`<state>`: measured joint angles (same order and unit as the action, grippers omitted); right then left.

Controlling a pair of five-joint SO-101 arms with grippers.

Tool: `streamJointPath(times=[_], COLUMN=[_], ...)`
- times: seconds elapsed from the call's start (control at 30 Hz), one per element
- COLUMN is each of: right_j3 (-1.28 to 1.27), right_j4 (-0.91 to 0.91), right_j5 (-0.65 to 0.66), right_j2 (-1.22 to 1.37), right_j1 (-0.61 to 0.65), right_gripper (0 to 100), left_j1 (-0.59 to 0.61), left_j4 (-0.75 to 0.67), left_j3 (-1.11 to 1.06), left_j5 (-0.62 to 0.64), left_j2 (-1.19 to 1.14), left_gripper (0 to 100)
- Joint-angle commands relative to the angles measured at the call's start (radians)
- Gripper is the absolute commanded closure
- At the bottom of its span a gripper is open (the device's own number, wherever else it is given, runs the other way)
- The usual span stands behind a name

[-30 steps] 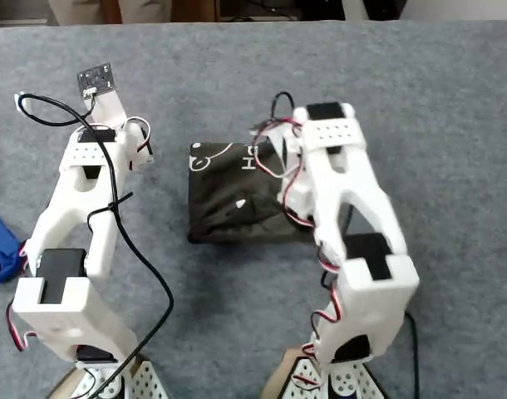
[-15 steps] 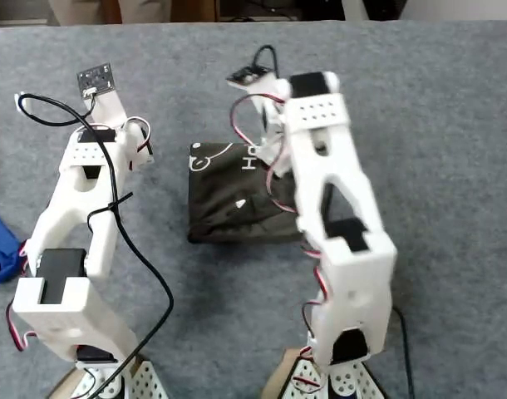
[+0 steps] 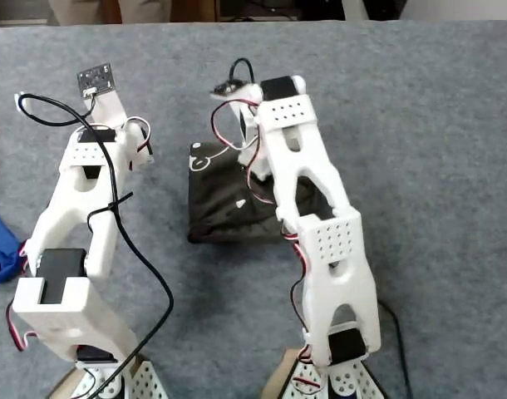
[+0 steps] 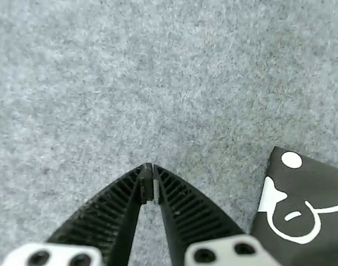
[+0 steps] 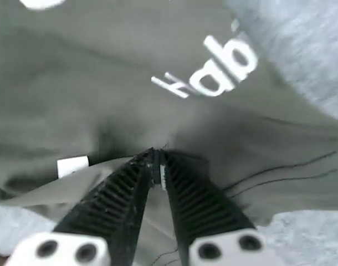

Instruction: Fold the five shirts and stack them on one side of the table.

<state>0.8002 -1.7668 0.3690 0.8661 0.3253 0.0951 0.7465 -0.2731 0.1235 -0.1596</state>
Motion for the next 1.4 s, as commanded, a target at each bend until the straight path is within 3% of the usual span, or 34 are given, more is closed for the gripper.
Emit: streamJointPath(times=[0.0, 0.57, 0.9, 1.37], right_j3=[-0.107, -0.616, -0.84, -0.923], right_j4=[-0.021, -0.014, 0.058, 0.055], right_j5=[0.0, 0.092, 0.117, 0.098], right_j2=[-0.085, -0.469, -0.509, -0.803], right_j1=[-0.019, -0.14, -0.232, -0.28], right_gripper=[99.4, 99.4, 99.4, 99.4], left_j1=[0.005, 0.003, 0.002, -0.005], left_j4=[-0.017, -0.018, -0.018, -0.012], left_j3=[0.0, 0.0, 0.0, 0.008], left_j5=[-0.002, -0.002, -0.002, 0.003], left_j2=[0.024, 0.024, 0.024, 0.024], left_gripper=[98, 98, 98, 98])
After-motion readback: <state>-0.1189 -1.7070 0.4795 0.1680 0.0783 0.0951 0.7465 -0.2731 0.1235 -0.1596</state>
